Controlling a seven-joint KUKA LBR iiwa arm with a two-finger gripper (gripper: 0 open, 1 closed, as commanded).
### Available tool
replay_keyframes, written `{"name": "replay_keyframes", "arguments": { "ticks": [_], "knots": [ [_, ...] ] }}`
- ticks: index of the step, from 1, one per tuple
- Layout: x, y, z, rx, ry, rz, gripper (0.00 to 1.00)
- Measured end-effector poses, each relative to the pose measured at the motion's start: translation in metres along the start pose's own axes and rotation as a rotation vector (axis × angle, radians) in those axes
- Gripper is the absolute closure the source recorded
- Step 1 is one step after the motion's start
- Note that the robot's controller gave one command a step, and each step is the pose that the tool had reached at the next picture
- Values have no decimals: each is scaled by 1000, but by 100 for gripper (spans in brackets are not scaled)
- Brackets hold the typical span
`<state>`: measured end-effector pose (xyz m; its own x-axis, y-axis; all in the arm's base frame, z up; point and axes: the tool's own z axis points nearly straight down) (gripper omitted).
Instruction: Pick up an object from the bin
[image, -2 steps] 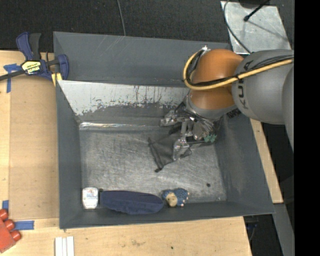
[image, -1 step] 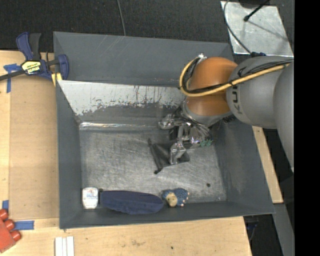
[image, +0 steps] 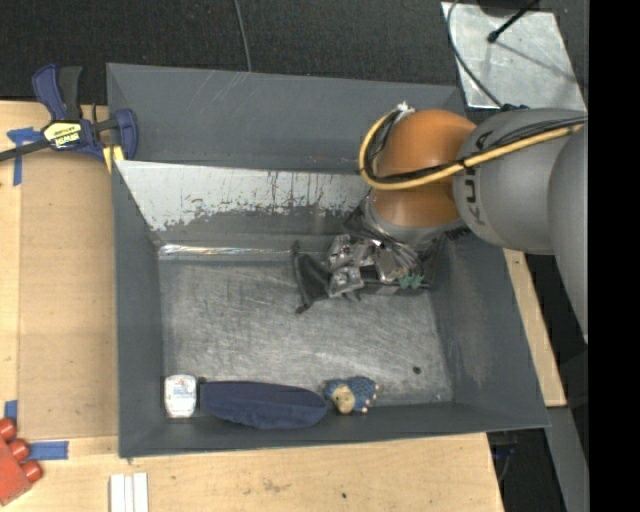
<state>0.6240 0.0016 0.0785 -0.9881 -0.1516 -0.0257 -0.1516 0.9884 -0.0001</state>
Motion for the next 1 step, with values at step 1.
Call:
{"name": "replay_keyframes", "arguments": {
  "ticks": [1],
  "knots": [
    [-10, -9, -203, 2, 12, -84, 100]
  ]
}}
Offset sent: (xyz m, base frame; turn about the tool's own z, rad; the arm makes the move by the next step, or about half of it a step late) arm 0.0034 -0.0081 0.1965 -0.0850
